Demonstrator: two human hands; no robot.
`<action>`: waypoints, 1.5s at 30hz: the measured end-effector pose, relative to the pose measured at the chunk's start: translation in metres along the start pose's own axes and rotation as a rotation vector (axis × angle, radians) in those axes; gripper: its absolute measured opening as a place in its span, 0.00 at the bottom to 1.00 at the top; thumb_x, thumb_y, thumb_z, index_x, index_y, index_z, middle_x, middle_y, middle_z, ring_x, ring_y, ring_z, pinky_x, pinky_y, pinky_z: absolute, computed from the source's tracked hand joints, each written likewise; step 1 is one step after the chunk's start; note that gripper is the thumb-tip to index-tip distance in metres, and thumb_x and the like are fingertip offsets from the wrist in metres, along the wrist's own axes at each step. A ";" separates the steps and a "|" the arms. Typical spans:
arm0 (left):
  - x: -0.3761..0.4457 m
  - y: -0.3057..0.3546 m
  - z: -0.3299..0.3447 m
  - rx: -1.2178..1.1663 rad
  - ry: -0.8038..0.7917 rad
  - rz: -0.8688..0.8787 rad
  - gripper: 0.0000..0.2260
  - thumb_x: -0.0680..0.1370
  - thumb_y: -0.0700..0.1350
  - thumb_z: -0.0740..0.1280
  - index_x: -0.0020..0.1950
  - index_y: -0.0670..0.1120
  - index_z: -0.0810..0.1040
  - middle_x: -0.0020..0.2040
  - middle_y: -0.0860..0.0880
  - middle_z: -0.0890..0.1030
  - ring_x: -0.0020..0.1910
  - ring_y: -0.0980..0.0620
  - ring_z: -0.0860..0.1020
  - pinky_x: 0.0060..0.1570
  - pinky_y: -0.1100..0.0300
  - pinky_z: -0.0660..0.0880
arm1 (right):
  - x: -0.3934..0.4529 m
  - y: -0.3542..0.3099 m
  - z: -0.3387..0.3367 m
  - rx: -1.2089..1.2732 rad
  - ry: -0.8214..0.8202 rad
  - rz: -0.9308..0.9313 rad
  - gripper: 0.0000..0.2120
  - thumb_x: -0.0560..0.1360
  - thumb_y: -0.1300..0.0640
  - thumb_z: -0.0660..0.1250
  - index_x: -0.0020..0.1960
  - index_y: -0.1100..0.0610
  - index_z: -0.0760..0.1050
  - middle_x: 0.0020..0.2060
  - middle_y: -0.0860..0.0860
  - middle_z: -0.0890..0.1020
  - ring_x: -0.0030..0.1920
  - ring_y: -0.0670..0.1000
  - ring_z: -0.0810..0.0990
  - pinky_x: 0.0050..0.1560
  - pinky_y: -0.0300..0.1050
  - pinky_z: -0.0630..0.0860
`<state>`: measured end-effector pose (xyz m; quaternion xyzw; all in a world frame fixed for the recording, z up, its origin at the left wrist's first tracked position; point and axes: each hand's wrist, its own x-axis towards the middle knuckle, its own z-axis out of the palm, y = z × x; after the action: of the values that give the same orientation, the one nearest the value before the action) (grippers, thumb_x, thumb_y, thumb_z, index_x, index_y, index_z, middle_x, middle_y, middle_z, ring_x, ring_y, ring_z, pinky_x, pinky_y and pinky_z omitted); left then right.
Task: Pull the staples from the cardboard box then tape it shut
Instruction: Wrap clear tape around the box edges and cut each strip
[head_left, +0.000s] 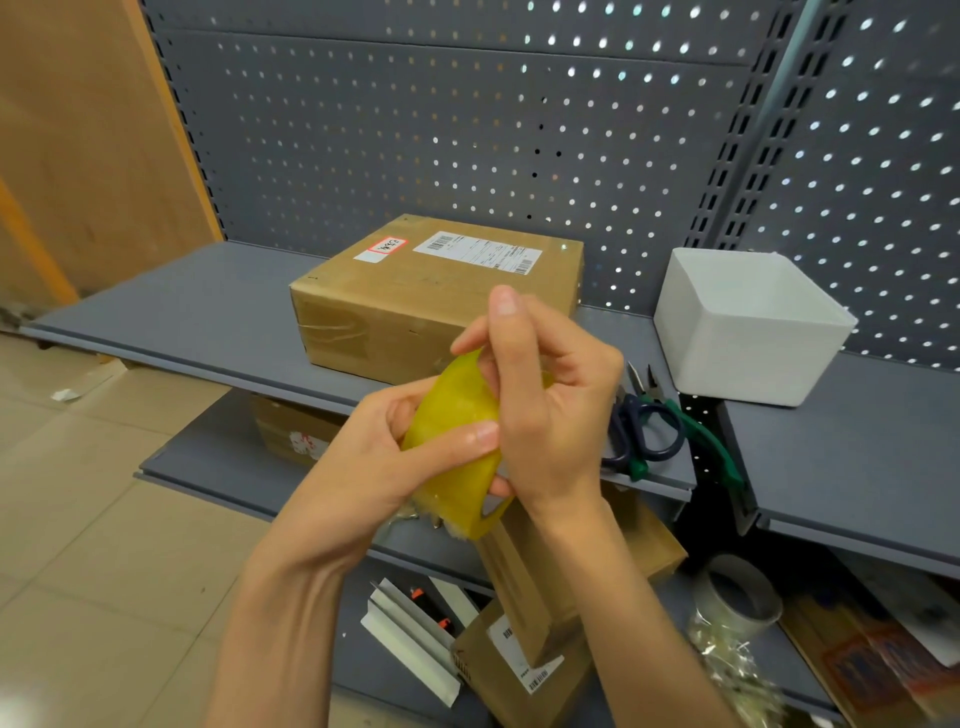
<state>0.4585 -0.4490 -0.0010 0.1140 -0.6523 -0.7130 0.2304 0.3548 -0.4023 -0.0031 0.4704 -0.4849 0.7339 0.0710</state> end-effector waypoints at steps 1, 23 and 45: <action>0.000 0.000 0.000 0.005 -0.006 0.001 0.06 0.66 0.45 0.70 0.41 0.50 0.84 0.33 0.46 0.83 0.30 0.52 0.82 0.32 0.63 0.77 | 0.000 0.000 0.001 0.007 0.024 -0.003 0.21 0.77 0.54 0.57 0.29 0.61 0.75 0.24 0.37 0.68 0.26 0.42 0.68 0.32 0.38 0.64; -0.003 0.003 -0.001 -0.094 -0.120 -0.043 0.12 0.66 0.41 0.68 0.47 0.48 0.84 0.40 0.45 0.85 0.36 0.48 0.84 0.36 0.60 0.79 | 0.003 -0.006 -0.007 0.113 0.087 0.068 0.20 0.76 0.53 0.57 0.30 0.58 0.77 0.20 0.42 0.69 0.24 0.42 0.68 0.30 0.36 0.64; -0.003 0.000 -0.010 -0.197 0.118 -0.093 0.13 0.61 0.50 0.72 0.41 0.46 0.86 0.38 0.45 0.84 0.30 0.52 0.81 0.30 0.62 0.77 | 0.015 -0.010 -0.027 0.158 -0.484 0.214 0.10 0.70 0.69 0.69 0.46 0.58 0.74 0.35 0.53 0.75 0.39 0.44 0.74 0.38 0.32 0.72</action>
<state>0.4658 -0.4563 -0.0030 0.1626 -0.5584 -0.7757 0.2453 0.3357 -0.3815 0.0121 0.5822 -0.4760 0.6390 -0.1618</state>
